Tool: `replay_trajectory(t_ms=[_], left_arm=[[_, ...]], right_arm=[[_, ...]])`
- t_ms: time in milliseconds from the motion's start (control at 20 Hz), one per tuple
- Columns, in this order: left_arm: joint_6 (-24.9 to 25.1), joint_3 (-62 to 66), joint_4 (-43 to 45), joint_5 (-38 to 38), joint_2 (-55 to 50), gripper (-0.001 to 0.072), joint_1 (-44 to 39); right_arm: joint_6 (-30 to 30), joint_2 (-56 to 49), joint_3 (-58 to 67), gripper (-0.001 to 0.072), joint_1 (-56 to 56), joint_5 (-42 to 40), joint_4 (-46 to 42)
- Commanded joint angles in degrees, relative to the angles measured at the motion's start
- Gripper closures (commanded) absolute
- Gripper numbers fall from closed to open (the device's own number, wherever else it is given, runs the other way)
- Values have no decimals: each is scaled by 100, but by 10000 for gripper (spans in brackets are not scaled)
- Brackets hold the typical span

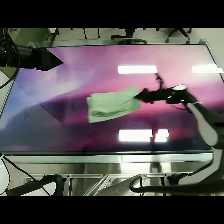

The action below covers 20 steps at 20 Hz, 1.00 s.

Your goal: Fold the shirts.

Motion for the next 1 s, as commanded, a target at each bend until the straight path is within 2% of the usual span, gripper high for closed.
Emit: replay_trajectory(t_ms=[0, 300, 400, 550, 650, 850, 900, 950], left_arm=[[4, -2, 2, -24, -2, 693, -4], [7, -2, 2, -20, -2, 693, -4], [9, -2, 2, -22, -2, 693, -4], [9, -2, 2, -42, -2, 693, -4], [9, -9, 0, -57, -2, 693, -4], [13, -358, 0, 2, 13, 693, -4], [15, -494, 2, 28, 13, 693, -4], [15, -627, 0, 94, 13, 694, -4]], right_arm=[[413, 765, 4, 697, -1360, 116, -420], [1373, 2122, -256, 697, -4035, 949, -2747], [1517, 2612, -802, 697, -4806, 881, -3139], [2455, 3451, -2096, 697, -5622, 369, -4210], [2837, 4103, -3080, 697, -5954, 35, -4898], [2673, 4481, -4186, 695, -6105, -363, -4946], [2645, 4380, -4183, 681, -6102, -365, -4946], [2647, 4284, -4140, 503, -6105, -367, -4946]])
